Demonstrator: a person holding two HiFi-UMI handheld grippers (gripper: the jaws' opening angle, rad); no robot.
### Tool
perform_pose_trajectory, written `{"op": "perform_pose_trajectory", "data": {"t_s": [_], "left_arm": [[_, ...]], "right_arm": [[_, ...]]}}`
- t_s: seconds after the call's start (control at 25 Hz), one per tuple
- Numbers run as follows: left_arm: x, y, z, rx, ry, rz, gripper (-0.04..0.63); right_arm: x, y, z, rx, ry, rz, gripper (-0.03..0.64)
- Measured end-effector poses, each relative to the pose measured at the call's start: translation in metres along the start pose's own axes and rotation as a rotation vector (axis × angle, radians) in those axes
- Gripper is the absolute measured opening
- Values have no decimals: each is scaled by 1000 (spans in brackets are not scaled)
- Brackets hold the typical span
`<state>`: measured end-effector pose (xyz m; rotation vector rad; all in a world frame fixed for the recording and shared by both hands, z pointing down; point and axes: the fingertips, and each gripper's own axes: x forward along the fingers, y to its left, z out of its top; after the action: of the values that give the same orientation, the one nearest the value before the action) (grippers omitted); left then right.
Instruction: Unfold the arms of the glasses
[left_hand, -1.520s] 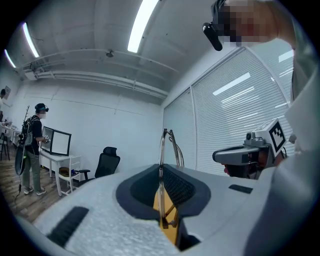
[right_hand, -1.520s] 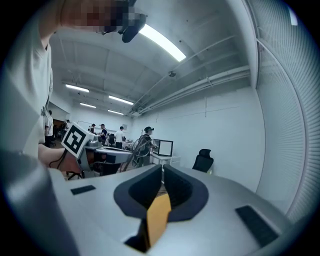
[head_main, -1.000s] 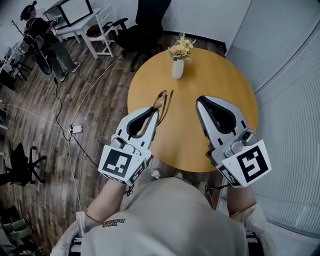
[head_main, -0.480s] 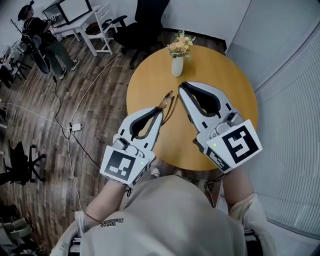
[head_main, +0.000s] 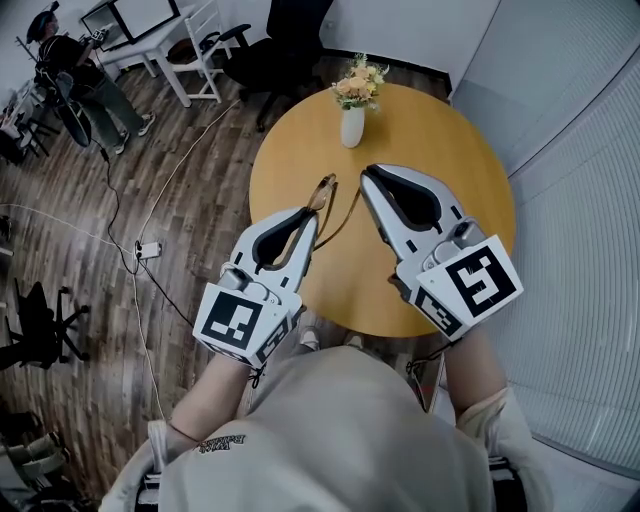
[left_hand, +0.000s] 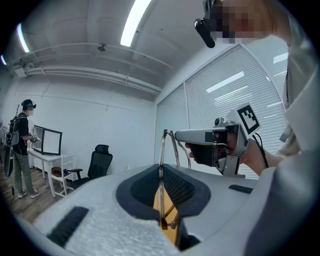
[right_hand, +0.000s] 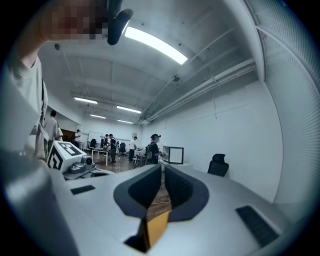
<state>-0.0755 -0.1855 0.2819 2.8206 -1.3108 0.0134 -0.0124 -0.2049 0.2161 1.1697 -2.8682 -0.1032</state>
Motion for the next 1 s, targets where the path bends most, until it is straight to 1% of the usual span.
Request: {"op": "perform_pose_trajectory", "data": {"t_s": [0.2, 0.32, 0.56, 0.72, 1.0], "left_arm": [[3, 16, -3, -41, -16, 48, 40], [-2, 28, 2, -61, -30, 78, 40], [-7, 47, 8, -65, -56, 126, 40], [-6, 53, 8, -79, -59, 143, 40], [-6, 57, 8, -158, -75, 162, 40]], "right_arm": [[-8, -10, -18, -2, 20, -19, 38], [-14, -8, -24, 17, 29, -23, 38], [-27, -3, -50, 10, 100, -40, 38], [-32, -2, -69, 46, 136, -45, 38], [-45, 4, -99, 92, 207, -49, 38]]}}
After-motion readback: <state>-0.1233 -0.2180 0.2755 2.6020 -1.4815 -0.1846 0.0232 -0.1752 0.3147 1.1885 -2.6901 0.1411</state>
